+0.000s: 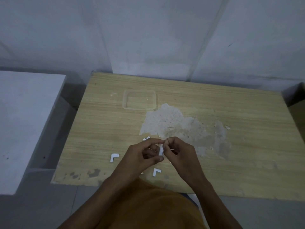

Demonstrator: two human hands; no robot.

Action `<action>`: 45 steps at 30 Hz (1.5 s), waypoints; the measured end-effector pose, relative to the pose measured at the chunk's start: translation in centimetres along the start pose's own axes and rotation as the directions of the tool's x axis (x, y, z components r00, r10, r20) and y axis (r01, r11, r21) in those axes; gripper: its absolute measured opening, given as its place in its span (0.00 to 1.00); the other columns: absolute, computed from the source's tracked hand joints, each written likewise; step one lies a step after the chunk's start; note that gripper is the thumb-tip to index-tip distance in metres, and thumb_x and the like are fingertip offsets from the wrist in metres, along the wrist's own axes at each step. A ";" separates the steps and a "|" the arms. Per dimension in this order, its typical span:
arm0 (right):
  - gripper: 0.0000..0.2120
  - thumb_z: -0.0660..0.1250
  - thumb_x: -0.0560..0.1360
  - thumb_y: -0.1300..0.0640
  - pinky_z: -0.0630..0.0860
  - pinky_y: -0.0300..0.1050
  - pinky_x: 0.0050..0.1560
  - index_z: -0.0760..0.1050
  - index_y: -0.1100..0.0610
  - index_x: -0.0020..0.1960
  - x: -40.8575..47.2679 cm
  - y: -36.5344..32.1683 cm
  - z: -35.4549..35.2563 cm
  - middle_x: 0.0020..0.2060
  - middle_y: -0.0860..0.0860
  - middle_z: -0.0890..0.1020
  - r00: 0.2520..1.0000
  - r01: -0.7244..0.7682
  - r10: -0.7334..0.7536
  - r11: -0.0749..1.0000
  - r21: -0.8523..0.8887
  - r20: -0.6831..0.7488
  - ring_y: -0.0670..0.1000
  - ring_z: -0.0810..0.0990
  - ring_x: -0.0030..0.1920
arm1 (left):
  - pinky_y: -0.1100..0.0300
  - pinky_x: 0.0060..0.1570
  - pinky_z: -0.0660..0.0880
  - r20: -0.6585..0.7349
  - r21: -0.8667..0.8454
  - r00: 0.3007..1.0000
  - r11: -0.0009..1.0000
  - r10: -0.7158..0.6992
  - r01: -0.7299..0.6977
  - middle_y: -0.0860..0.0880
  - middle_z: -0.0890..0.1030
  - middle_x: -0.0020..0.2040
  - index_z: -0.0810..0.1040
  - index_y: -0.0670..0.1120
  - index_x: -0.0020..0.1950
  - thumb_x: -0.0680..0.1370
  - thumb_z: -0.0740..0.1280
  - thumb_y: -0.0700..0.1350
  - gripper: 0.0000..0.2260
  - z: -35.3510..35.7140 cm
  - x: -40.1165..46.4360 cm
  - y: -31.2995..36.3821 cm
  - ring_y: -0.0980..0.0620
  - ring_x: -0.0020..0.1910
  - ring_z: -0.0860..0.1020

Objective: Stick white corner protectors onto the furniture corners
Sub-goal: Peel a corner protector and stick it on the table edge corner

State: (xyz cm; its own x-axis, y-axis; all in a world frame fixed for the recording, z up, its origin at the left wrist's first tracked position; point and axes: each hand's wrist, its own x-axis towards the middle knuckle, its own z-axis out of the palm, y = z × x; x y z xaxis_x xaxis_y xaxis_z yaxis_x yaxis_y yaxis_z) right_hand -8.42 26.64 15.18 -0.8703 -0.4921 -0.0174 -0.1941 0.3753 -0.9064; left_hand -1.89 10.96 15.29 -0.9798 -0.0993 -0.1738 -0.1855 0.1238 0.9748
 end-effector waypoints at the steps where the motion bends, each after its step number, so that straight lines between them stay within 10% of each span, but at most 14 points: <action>1: 0.08 0.67 0.76 0.63 0.77 0.32 0.41 0.76 0.51 0.42 0.0 -0.1 0.0 0.35 0.41 0.81 1.000 0.013 -0.013 1.000 -0.026 0.009 0.41 0.82 0.38 | 0.62 0.48 0.80 -0.005 0.026 1.000 1.000 0.016 -0.016 0.53 0.82 0.42 0.79 0.63 0.55 0.70 0.75 0.37 0.23 -0.1 0.1 0.0 0.56 0.43 0.83; 9: 0.07 0.65 0.77 0.62 0.66 0.32 0.66 0.72 0.50 0.48 -0.8 0.2 0.3 0.63 0.35 0.72 0.992 0.112 -0.104 0.982 -0.150 0.066 0.38 0.66 0.70 | 0.64 0.49 0.79 -0.011 0.208 0.998 0.976 0.068 -0.064 0.48 0.83 0.43 0.79 0.49 0.61 0.70 0.74 0.36 0.21 -0.5 0.4 -0.5 0.58 0.42 0.82; 18: 0.08 0.68 0.73 0.63 0.72 0.31 0.35 0.74 0.52 0.41 -0.7 3.1 1.1 0.33 0.45 0.79 0.993 -0.085 0.090 0.995 0.060 -0.076 0.42 0.77 0.32 | 0.60 0.45 0.78 -0.050 0.075 0.993 0.991 -0.104 0.107 0.49 0.78 0.40 0.79 0.58 0.57 0.72 0.74 0.38 0.20 -1.1 0.3 -4.4 0.52 0.40 0.80; 22: 0.07 0.67 0.75 0.63 0.80 0.49 0.41 0.78 0.51 0.48 -1.0 7.4 2.9 0.34 0.50 0.82 0.954 -0.298 0.297 0.954 0.028 0.022 0.51 0.82 0.38 | 0.64 0.42 0.77 -0.048 0.047 0.979 0.979 -0.197 0.199 0.43 0.77 0.43 0.79 0.56 0.58 0.73 0.72 0.37 0.18 -1.6 -0.2 -6.8 0.49 0.40 0.79; 28: 0.08 0.67 0.75 0.64 0.82 0.43 0.39 0.80 0.54 0.39 -1.1 11.7 5.4 0.37 0.53 0.85 0.830 -0.556 0.554 0.830 0.039 0.062 0.50 0.85 0.38 | 0.62 0.45 0.78 -0.046 -0.021 0.945 0.947 -0.322 0.322 0.47 0.79 0.41 0.79 0.58 0.56 0.74 0.70 0.34 0.20 -1.4 -1.5 -9.6 0.49 0.44 0.81; 37: 0.14 0.63 0.79 0.59 0.81 0.54 0.51 0.77 0.56 0.64 0.1 12.3 6.1 0.51 0.54 0.83 0.847 -0.528 0.531 0.846 -0.072 0.034 0.53 0.82 0.47 | 0.48 0.53 0.77 0.001 -0.064 0.948 0.946 -0.319 0.318 0.40 0.78 0.45 0.78 0.56 0.61 0.76 0.69 0.35 0.19 -0.5 -1.0 -9.4 0.42 0.49 0.79; 45: 0.11 0.61 0.80 0.50 0.80 0.38 0.41 0.82 0.51 0.51 -1.7 7.3 1.8 0.43 0.52 0.85 0.785 -0.601 0.592 0.657 0.454 0.182 0.52 0.85 0.45 | 0.64 0.40 0.76 0.135 -0.012 0.979 0.987 -0.155 0.158 0.45 0.78 0.46 0.76 0.52 0.56 0.75 0.68 0.33 0.16 1.6 3.2 -6.6 0.52 0.40 0.80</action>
State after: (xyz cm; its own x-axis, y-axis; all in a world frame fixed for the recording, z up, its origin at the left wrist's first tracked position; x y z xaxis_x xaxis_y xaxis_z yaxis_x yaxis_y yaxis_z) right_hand -7.49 28.80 7.85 -0.7158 -0.3069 -0.6273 0.6012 0.1862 -0.7771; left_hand -3.89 11.44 8.10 -0.9404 0.0167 -0.3396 -0.3367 0.0944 0.9369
